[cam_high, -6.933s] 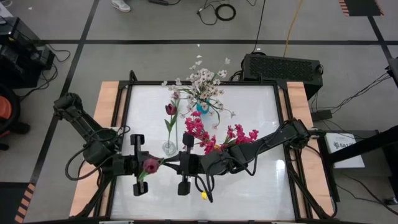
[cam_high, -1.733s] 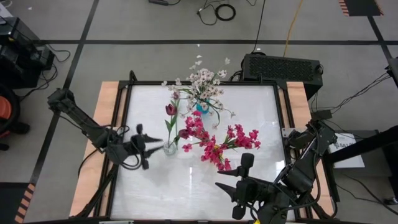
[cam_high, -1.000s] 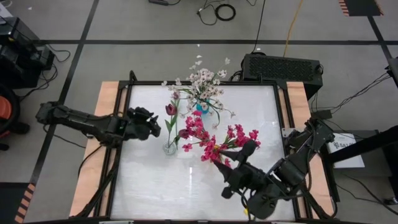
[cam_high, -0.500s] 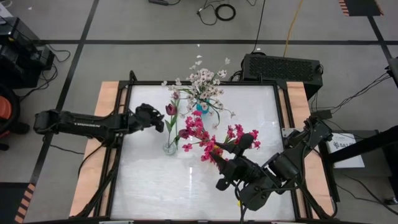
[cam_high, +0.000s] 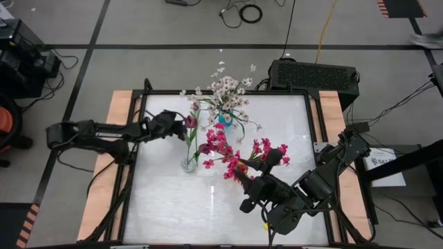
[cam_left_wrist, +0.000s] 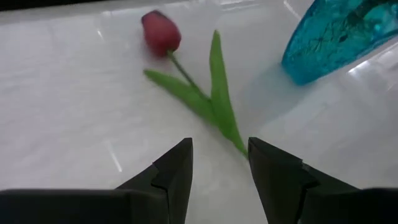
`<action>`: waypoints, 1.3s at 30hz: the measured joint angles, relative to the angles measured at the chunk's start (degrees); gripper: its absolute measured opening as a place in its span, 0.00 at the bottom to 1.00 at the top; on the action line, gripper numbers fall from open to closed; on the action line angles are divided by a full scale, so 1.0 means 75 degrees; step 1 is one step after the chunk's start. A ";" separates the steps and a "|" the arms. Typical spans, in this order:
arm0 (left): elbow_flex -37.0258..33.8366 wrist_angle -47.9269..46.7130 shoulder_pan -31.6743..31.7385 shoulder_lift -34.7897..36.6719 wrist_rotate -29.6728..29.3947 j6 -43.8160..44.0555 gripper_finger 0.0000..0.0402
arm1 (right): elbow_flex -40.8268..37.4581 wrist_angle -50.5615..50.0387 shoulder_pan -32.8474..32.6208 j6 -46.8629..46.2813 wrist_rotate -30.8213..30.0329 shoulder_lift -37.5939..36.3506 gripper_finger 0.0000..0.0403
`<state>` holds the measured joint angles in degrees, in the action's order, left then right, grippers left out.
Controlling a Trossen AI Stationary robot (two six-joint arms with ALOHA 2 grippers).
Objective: Sort flowers into vase by color
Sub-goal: Put the red flower into the transparent vase
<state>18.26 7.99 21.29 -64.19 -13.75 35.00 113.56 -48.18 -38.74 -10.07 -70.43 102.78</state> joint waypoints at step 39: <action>0.0504 0.3260 -0.0194 -0.3796 -0.0720 -0.0601 0.56 | 0.0000 -0.0020 -0.0006 -0.0032 0.0032 0.0000 0.40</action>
<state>22.04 32.43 19.84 -92.66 -19.15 30.50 113.56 -48.34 -38.79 -10.31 -70.19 102.78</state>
